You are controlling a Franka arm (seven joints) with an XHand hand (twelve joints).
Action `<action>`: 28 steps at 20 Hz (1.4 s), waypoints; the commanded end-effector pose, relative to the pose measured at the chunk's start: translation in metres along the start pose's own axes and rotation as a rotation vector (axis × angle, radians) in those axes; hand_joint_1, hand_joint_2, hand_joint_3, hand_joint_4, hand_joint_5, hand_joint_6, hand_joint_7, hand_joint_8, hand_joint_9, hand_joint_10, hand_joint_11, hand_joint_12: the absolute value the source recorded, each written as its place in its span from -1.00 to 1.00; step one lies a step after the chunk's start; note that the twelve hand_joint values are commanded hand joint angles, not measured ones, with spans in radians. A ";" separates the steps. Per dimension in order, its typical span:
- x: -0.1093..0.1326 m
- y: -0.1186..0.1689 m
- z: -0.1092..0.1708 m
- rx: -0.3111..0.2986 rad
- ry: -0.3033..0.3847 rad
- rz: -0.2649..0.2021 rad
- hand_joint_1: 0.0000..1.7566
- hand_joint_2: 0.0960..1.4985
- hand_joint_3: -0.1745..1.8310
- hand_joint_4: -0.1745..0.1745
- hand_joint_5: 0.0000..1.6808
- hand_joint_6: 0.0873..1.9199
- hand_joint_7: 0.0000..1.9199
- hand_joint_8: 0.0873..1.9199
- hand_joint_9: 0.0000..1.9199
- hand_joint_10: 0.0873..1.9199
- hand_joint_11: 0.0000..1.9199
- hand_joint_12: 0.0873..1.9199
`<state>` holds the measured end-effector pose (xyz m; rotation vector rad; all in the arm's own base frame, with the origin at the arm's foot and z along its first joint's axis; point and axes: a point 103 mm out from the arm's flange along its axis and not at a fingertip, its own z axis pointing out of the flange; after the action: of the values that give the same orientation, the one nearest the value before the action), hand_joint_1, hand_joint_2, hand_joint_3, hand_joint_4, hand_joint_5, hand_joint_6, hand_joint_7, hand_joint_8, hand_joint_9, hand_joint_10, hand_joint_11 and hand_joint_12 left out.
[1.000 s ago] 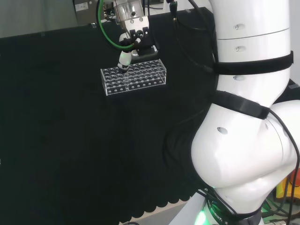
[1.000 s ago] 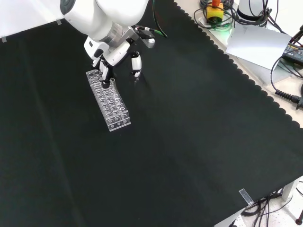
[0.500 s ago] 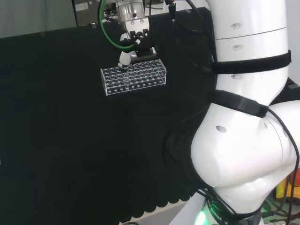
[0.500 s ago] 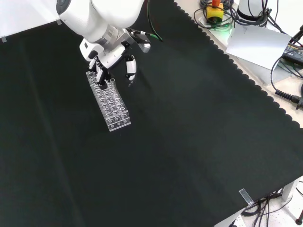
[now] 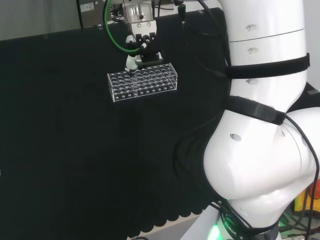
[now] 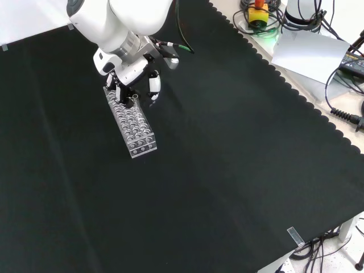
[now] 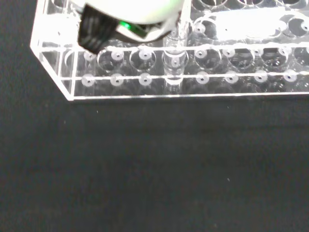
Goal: Pick up the test tube.
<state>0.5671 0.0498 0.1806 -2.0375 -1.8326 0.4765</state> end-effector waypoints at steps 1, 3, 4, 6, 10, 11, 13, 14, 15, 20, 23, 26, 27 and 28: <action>0.010 0.009 0.003 -0.123 0.165 0.076 0.38 0.06 -0.47 -0.90 0.38 -0.35 0.48 -0.46 0.37 -0.45 -0.27 0.33; 0.012 0.010 0.000 -0.173 0.234 0.089 0.46 -0.08 -0.33 -0.98 0.47 -0.42 0.41 -0.45 0.45 -0.46 -0.16 0.27; 0.014 0.011 -0.003 -0.198 0.255 0.082 0.48 -0.15 -0.25 -1.00 0.50 -0.42 0.40 -0.44 0.48 -0.45 -0.09 0.24; 0.017 0.011 -0.009 -0.230 0.277 0.067 0.58 -0.20 -0.20 -1.00 0.50 -0.42 0.43 -0.40 0.37 -0.44 0.03 0.16; 0.018 0.007 -0.019 -0.256 0.296 0.058 0.63 -0.27 -0.13 -1.00 0.52 -0.42 0.44 -0.38 0.34 -0.45 0.14 0.07; 0.017 0.006 -0.021 -0.257 0.301 0.057 0.63 -0.29 -0.12 -1.00 0.53 -0.43 0.44 -0.38 0.34 -0.45 0.15 0.05; 0.014 0.003 -0.025 -0.261 0.316 0.059 0.63 -0.30 -0.11 -1.00 0.53 -0.43 0.45 -0.38 0.34 -0.44 0.16 0.03; 0.012 0.001 -0.026 -0.263 0.327 0.060 0.63 -0.30 -0.11 -1.00 0.54 -0.43 0.45 -0.38 0.34 -0.44 0.16 0.03; 0.011 -0.001 -0.027 -0.265 0.337 0.055 0.63 -0.30 -0.11 -1.00 0.54 -0.43 0.45 -0.38 0.34 -0.44 0.16 0.03; 0.003 -0.012 -0.038 -0.273 0.399 0.046 0.63 -0.32 -0.09 -1.00 0.55 -0.43 0.46 -0.40 0.35 -0.44 0.16 0.02; -0.003 -0.021 -0.050 -0.288 0.438 0.047 0.63 -0.33 -0.08 -1.00 0.55 -0.43 0.46 -0.40 0.35 -0.44 0.16 0.02; -0.007 -0.028 -0.065 -0.312 0.467 0.044 0.64 -0.33 -0.08 -1.00 0.55 -0.43 0.46 -0.40 0.35 -0.43 0.16 0.02; -0.009 -0.031 -0.070 -0.320 0.472 0.045 0.64 -0.33 -0.08 -1.00 0.55 -0.43 0.46 -0.40 0.35 -0.43 0.16 0.02; -0.012 -0.034 -0.075 -0.330 0.477 0.046 0.64 -0.33 -0.08 -1.00 0.55 -0.43 0.46 -0.41 0.35 -0.43 0.16 0.02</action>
<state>0.5770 0.0512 0.2396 -2.1601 -1.6638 -0.2361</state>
